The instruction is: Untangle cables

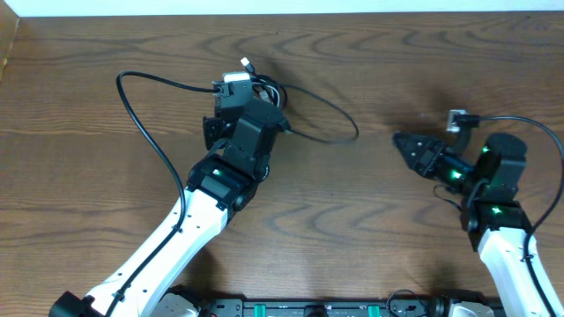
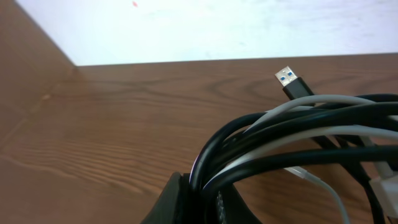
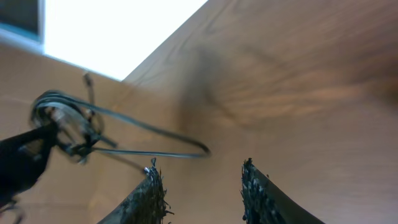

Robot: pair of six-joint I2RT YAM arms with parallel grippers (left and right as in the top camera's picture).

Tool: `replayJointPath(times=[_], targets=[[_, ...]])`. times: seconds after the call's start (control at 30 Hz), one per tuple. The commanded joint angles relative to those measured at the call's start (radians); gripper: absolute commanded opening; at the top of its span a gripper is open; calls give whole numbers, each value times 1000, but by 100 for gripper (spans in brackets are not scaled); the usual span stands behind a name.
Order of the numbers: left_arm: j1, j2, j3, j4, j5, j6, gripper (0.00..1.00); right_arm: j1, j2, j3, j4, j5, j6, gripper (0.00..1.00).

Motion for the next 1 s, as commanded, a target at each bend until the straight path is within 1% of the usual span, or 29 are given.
replayJointPath(times=[0.0,0.13,0.2,0.4,0.53,0.7,0.8,0.97], targets=[[-2,-23,-1,2,110,-20,8,80,2,-6,3,-31,149,39],[-2,-23,-1,2,161,-20,8,200,16,-6,5,38,248,39],[-2,-23,-1,2,161,-20,8,253,19,-6,11,70,288,43],[-2,-23,-1,2,161,-25,8,349,21,-6,64,96,299,49],[-2,-23,-1,1,161,-145,8,403,23,-6,70,110,380,50],[-3,-23,-1,-10,162,-274,8,488,43,-6,105,216,511,54],[-5,-23,-1,-15,169,-285,8,533,65,-6,172,266,567,57],[-32,-23,-1,-26,168,-284,7,590,121,-6,318,349,657,58]])
